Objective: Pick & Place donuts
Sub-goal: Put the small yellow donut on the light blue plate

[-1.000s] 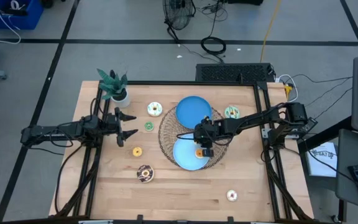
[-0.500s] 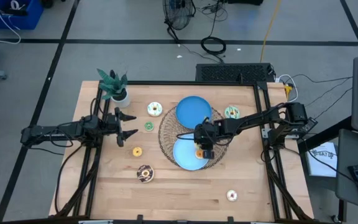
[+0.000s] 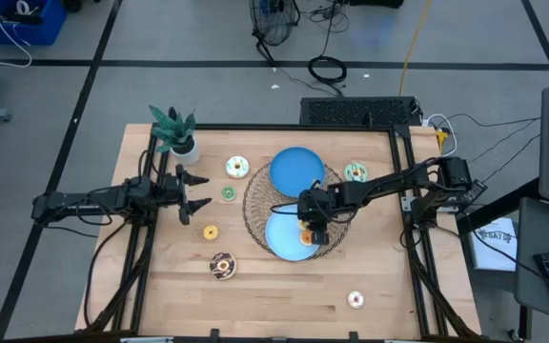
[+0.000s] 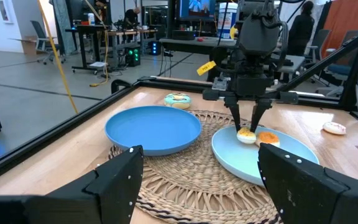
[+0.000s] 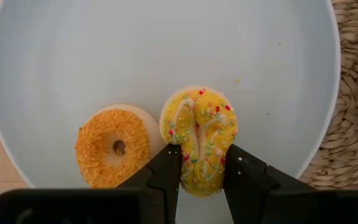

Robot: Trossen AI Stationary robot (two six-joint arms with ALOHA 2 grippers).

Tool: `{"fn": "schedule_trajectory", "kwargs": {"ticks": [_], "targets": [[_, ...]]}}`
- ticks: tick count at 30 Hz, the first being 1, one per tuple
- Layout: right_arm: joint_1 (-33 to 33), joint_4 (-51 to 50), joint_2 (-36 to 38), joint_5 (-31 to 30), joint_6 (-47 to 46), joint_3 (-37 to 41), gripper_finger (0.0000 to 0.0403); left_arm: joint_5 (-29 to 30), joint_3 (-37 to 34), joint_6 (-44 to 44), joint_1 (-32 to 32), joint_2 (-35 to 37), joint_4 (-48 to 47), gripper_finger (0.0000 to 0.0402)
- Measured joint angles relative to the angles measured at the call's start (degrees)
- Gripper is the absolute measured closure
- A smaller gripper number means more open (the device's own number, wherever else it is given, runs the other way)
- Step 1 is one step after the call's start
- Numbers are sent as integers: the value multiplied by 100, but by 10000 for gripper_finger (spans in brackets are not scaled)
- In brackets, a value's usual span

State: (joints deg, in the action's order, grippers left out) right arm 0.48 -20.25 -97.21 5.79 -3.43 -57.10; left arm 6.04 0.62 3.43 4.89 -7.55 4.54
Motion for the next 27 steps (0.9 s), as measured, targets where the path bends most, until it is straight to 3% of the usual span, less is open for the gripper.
{"fn": "schedule_trajectory", "kwargs": {"ticks": [8, 27], "targets": [[-1, 2, 0, -576, 121, 0, 307, 0, 1, 1, 1, 1, 0, 91], [1, -2, 2, -261, 95, 0, 307, 0, 2, 1, 1, 0, 0, 91]]}}
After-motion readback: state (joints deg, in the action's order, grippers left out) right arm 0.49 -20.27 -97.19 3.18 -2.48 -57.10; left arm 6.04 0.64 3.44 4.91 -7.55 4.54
